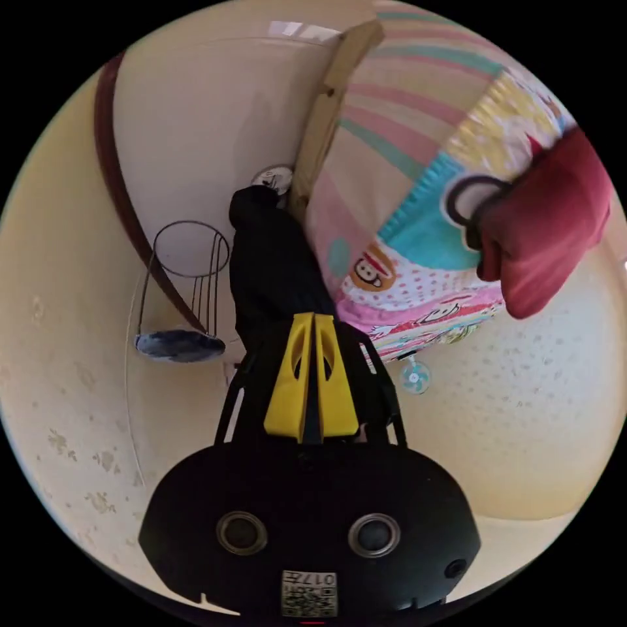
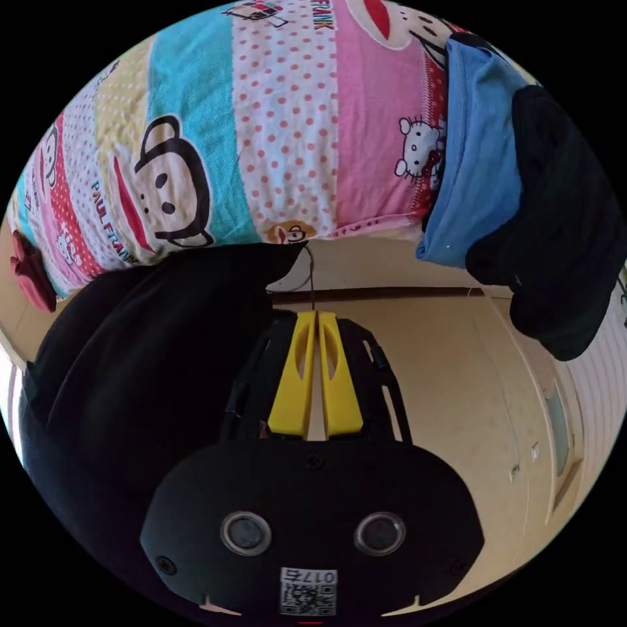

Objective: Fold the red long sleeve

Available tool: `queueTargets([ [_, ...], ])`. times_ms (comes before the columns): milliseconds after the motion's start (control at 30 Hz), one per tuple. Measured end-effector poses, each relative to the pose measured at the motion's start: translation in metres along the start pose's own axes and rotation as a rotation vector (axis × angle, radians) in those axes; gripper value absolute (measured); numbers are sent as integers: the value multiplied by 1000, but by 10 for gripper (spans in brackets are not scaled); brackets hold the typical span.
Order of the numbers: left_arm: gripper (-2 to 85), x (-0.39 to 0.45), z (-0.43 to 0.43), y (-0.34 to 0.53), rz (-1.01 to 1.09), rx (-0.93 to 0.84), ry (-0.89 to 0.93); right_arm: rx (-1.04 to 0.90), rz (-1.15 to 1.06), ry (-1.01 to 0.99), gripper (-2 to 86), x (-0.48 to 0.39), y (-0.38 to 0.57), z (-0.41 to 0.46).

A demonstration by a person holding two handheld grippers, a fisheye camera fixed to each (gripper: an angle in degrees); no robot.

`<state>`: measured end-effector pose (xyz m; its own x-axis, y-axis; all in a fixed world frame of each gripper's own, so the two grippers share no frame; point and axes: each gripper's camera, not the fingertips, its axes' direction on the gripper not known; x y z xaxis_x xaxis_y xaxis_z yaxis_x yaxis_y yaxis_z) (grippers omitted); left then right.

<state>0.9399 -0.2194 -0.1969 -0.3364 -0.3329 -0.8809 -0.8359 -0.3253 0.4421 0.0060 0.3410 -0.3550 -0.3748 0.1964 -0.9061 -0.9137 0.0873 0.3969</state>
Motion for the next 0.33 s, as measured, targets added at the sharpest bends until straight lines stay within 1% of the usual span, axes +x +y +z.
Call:
queueTargets([
  [67, -10, 105, 12, -2, 225, -2, -202, 26, 34, 9, 4, 11, 30, 14],
  [100, -10, 129, 19, 0, 281, -4, -253, 18, 61, 27, 4, 18, 48, 29],
  [167, -10, 205, 61, 20, 461, -24, -449, -30, 95, 32, 4, 30, 70, 57],
  [200, -10, 218, 75, 26, 493, -30, -494, -80, 120, 15, 4, 40, 83, 77],
  [267, -9, 246, 136, 51, 581, -57, -637, -156, 156, -46, 4, 57, 102, 104],
  [300, -9, 248, 154, 57, 597, -62, -663, -170, 185, -98, 4, 70, 115, 115],
  [333, -9, 244, 189, 69, 625, -70, -706, -165, 203, -127, 4, 76, 122, 119],
])
